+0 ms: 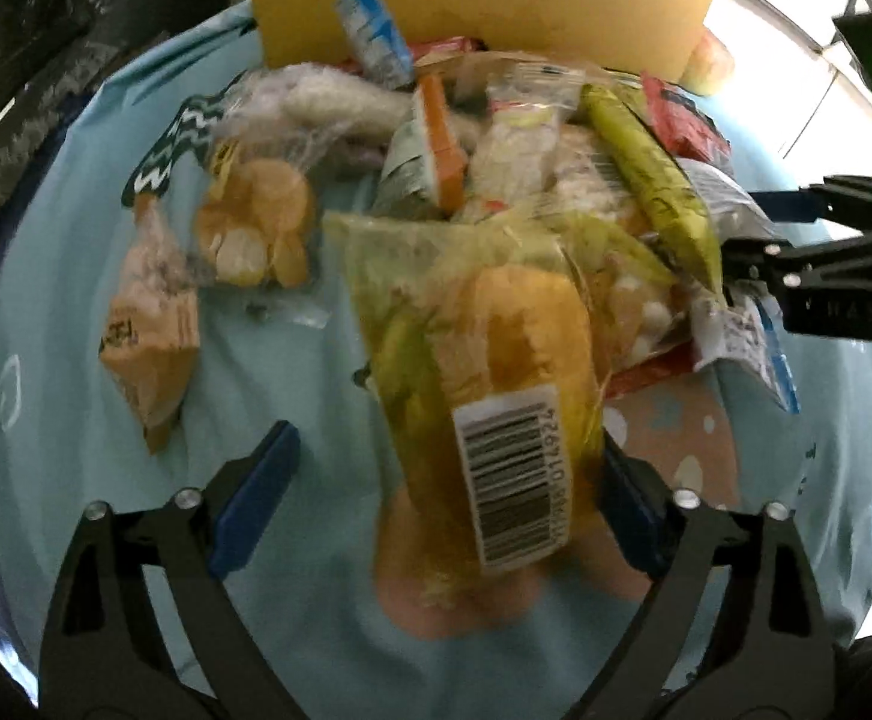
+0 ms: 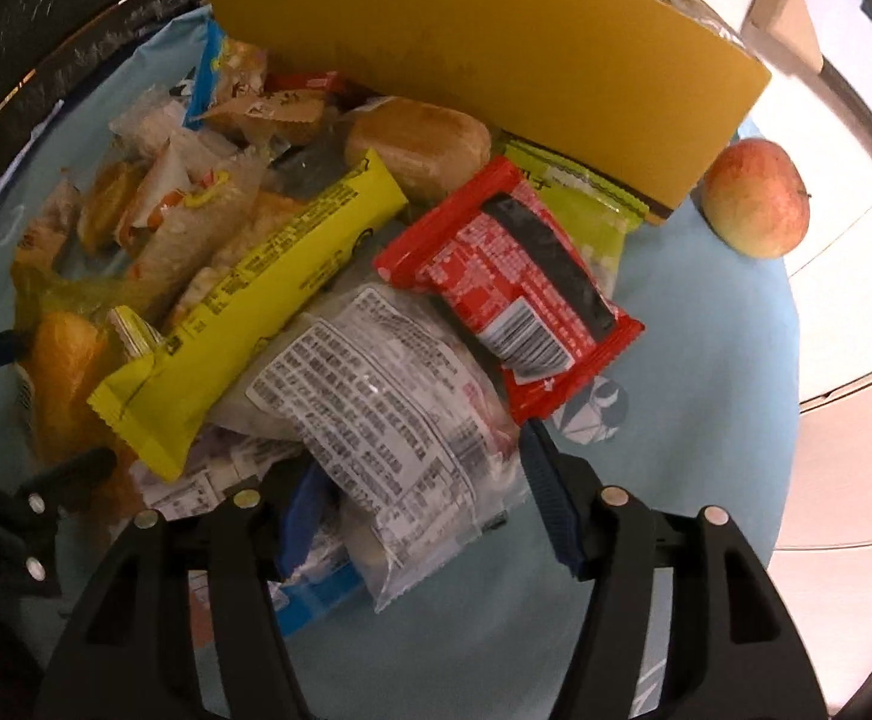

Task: Organize snacks
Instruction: 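Grasp yellow bread bag with left tool while right tool grasps clear printed pack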

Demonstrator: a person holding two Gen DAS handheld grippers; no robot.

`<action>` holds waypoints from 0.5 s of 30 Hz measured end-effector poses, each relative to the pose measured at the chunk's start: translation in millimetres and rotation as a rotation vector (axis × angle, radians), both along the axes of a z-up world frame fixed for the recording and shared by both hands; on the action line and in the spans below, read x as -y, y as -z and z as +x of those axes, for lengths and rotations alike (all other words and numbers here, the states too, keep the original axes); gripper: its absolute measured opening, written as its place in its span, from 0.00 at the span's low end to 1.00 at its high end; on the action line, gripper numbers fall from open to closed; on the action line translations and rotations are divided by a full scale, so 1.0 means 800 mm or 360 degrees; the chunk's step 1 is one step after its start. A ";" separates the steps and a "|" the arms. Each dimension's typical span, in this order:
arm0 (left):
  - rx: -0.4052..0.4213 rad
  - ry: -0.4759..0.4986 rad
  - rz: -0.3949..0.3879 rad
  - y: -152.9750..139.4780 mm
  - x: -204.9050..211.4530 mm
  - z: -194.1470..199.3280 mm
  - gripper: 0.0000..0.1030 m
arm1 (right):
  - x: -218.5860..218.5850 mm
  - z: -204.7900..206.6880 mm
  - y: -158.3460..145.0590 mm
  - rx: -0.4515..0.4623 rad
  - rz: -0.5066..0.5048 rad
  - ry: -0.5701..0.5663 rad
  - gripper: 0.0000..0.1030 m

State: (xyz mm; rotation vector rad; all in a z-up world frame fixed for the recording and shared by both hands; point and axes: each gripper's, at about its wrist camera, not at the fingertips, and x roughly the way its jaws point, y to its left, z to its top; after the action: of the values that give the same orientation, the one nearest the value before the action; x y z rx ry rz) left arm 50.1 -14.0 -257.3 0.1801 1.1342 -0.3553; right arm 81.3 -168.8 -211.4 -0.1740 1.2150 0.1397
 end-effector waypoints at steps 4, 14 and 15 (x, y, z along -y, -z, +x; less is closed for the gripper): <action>0.0062 0.0019 0.0011 -0.004 -0.007 -0.003 0.50 | 0.001 -0.005 -0.003 0.0019 0.0058 0.0013 0.45; 0.0099 0.0020 -0.0126 -0.027 -0.031 -0.010 0.37 | 0.028 -0.036 -0.019 0.0012 0.0292 0.0124 0.38; 0.0107 0.0024 -0.0130 -0.030 -0.030 -0.009 0.37 | 0.031 -0.040 -0.021 0.0015 0.0299 0.0127 0.37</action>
State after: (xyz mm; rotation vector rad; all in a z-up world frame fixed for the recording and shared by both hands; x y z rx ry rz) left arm 42.5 9.7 -233.3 0.1281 1.0504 -0.4057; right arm 49.2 -193.2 -194.6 0.0378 1.1908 0.1822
